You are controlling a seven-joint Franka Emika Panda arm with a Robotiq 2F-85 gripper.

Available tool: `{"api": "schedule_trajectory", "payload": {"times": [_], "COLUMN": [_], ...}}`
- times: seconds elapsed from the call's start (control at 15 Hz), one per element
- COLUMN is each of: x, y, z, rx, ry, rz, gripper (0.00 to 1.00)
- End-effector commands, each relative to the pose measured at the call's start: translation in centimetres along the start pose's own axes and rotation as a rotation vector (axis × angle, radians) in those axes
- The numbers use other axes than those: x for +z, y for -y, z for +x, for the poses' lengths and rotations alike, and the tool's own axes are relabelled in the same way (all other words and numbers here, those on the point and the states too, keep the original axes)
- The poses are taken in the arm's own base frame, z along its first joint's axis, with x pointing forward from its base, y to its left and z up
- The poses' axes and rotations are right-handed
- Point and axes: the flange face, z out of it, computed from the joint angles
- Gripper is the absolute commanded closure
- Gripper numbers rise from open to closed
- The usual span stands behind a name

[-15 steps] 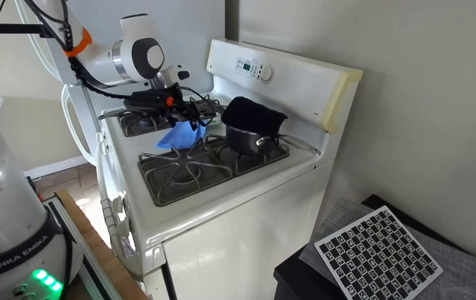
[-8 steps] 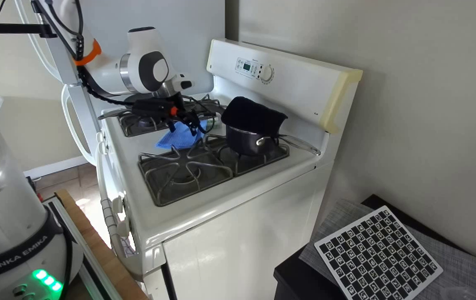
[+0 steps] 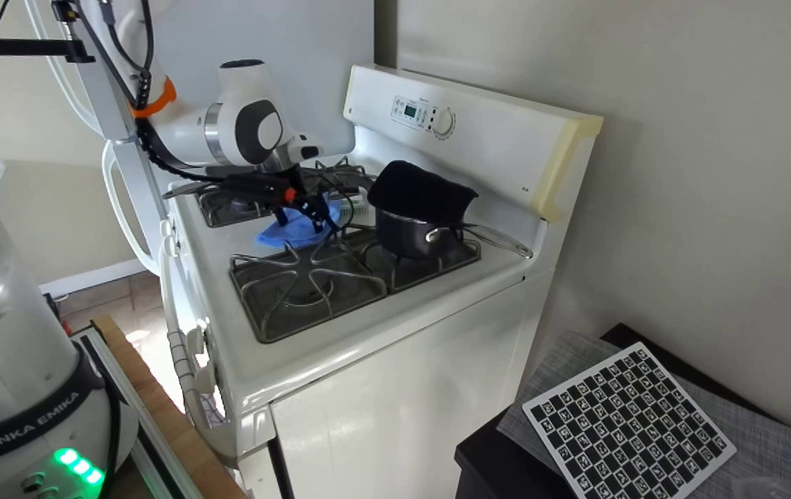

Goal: Move the pan and clean the pan handle

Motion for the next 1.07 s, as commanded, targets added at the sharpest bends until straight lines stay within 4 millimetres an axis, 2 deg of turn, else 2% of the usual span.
{"api": "schedule_trajectory", "payload": {"times": [0.0, 0.27, 0.47, 0.53, 1.0], "x": [1.3, 0.3, -1.7, -2.4, -9.5], "y": [0.7, 0.1, 0.2, 0.3, 1.0], "z": [-0.1, 0.4, 1.1, 1.4, 4.2], "rx": [-0.016, 0.010, 0.042, 0.057, 0.047], "ry": [0.020, 0.036, 0.058, 0.074, 0.140], "rz": [0.029, 0.007, 0.012, 0.018, -0.013], "gripper": [0.35, 0.68, 0.95, 1.00, 1.00]}}
